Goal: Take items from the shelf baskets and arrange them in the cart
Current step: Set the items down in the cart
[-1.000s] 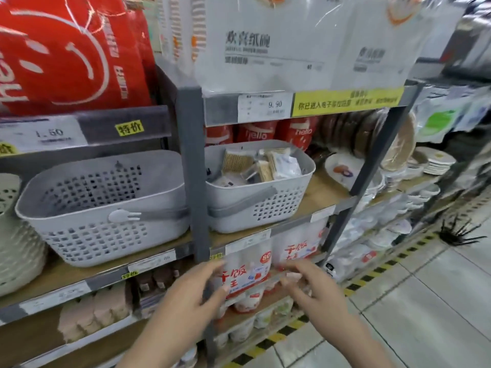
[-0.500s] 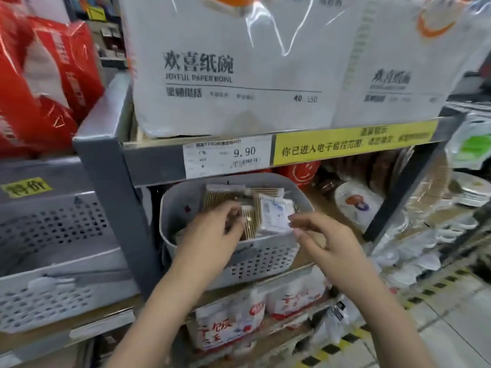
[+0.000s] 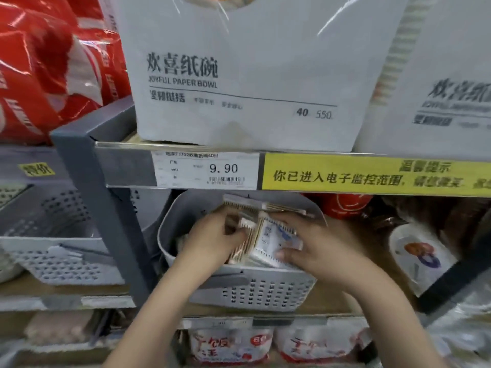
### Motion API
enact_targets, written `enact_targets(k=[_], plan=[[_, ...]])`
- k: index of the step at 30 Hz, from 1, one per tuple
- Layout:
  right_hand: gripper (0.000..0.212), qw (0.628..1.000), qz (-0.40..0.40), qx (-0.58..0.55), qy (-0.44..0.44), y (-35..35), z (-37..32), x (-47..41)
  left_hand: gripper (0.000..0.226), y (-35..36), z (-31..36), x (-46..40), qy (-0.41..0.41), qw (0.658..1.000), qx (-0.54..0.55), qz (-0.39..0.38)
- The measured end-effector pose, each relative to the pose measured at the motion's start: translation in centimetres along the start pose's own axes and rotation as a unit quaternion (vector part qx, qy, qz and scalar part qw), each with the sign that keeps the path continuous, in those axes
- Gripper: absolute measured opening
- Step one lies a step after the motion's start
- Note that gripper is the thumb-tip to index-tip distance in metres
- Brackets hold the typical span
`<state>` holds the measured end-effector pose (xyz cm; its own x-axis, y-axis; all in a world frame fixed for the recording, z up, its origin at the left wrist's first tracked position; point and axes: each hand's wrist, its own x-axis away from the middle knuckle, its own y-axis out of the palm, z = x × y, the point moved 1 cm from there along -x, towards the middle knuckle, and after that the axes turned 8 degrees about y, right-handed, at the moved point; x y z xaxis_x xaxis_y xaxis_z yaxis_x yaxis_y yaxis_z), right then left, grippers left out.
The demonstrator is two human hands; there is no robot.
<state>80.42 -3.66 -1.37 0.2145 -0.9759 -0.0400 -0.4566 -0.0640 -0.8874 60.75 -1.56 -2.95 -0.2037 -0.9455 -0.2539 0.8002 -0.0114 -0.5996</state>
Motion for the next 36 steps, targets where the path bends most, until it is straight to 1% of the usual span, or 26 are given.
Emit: enact_targets(k=[2,4,6,7,10,13,16,20,22,24,26,28,30,31,32,34,36], plan=[[0.069,1.0,0.011,-0.008,-0.02,0.2,0.1,-0.4,0.024,-0.5,0.1,0.4,0.013,0.997,0.026,0.071],[0.075,0.999,0.033,-0.024,-0.029,0.3,0.2,-0.7,0.024,-1.1,0.4,0.8,0.008,0.99,0.041,0.137],[0.079,0.997,0.032,-0.04,-0.05,0.3,0.3,-0.8,0.021,-1.6,0.8,1.5,0.0,0.982,0.036,0.187],[0.078,0.996,0.024,-0.046,-0.07,0.2,0.3,-0.8,0.02,-1.8,1.0,1.9,0.005,0.978,0.035,0.206],[0.061,0.99,0.018,-0.082,-0.115,-0.1,0.3,-0.7,0.024,-2.2,1.8,3.2,0.024,0.962,0.034,0.268],[0.043,0.983,0.029,-0.138,-0.115,-0.6,0.5,-0.4,0.031,-2.0,2.6,4.9,0.041,0.938,0.039,0.342],[0.039,0.97,0.055,-0.202,-0.127,-1.3,0.4,0.2,0.022,-1.6,3.0,6.8,0.069,0.918,0.057,0.386],[0.043,0.94,0.129,-0.282,-0.142,-2.0,0.5,1.3,0.02,-1.8,3.4,8.9,0.091,0.89,0.046,0.445],[0.05,0.932,0.149,-0.288,-0.163,-2.0,0.5,1.9,0.019,-1.9,3.4,9.8,0.08,0.879,0.046,0.468],[0.052,0.923,0.177,-0.276,-0.199,-1.8,0.3,2.6,0.019,-2.2,3.4,10.8,0.07,0.871,0.053,0.484],[0.045,0.906,0.211,-0.274,-0.246,-1.6,-0.3,3.2,0.021,-2.3,3.3,11.8,0.057,0.863,0.056,0.499],[0.035,0.884,0.224,-0.288,-0.292,-1.2,-1.1,3.8,0.021,-2.3,3.0,13.1,0.04,0.854,0.063,0.514],[0.03,0.865,0.215,-0.316,-0.325,-0.5,-2.2,4.4,0.016,-2.3,2.5,14.5,0.019,0.841,0.074,0.536],[0.03,0.858,0.201,-0.337,-0.331,-0.2,-2.9,4.7,0.012,-2.3,2.2,15.2,0.006,0.832,0.08,0.548],[0.03,0.853,0.18,-0.361,-0.331,0.3,-3.7,4.9,0.013,-2.4,2.0,16.0,-0.009,0.823,0.083,0.563],[0.027,0.846,0.126,-0.411,-0.316,1.5,-5.3,5.5,0.021,-2.7,1.2,17.9,-0.039,0.8,0.088,0.593],[0.026,0.84,0.062,-0.457,-0.287,3.2,-7.0,6.3,0.024,-3.1,0.2,20.0,-0.067,0.779,0.085,0.617]])
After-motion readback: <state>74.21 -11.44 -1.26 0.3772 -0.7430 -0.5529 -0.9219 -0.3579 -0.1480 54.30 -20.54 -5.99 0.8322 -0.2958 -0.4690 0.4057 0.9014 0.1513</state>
